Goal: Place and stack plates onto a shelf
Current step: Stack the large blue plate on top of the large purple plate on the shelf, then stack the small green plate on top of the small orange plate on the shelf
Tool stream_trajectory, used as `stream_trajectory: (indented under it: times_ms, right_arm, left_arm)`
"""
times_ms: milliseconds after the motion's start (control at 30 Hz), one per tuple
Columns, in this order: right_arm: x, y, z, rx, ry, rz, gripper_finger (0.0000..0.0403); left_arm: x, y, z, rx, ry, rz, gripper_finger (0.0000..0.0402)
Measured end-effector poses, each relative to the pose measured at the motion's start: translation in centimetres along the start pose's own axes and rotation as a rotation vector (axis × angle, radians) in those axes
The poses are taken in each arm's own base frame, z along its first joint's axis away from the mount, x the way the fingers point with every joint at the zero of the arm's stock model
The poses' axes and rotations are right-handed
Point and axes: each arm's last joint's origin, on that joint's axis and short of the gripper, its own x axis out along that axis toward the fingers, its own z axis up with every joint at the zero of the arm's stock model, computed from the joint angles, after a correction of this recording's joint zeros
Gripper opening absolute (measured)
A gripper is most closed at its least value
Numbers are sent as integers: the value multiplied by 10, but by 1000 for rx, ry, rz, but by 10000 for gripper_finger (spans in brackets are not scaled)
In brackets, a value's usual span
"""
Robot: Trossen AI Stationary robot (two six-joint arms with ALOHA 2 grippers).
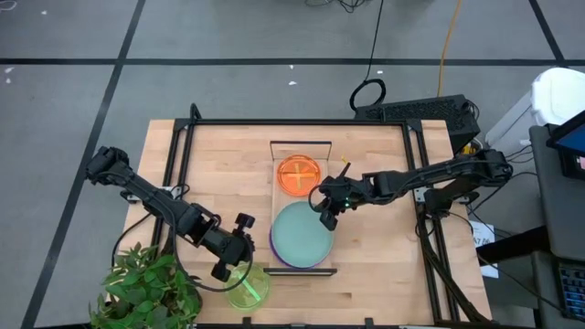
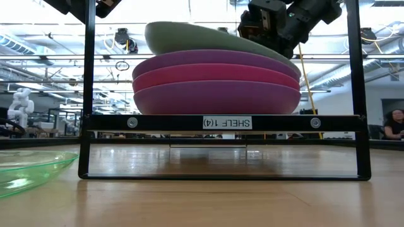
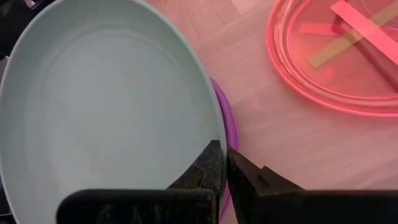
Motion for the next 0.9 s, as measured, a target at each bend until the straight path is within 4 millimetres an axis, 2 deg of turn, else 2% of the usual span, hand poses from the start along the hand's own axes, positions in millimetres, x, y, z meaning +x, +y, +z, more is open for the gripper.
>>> stream_trajectory:
  times_ms: [433,733,900]
  right_arm:
    - [0,0,0,-55,4,1,10]
    - [-1,2,2,-72,-17,14,97]
    - [-10,5,8,-89,-78,51,131]
  left_arm:
    - [0,0,0,-3,0,0,108]
    - [0,0,0,-3,0,0,108]
    - [0,0,0,-3,0,0,108]
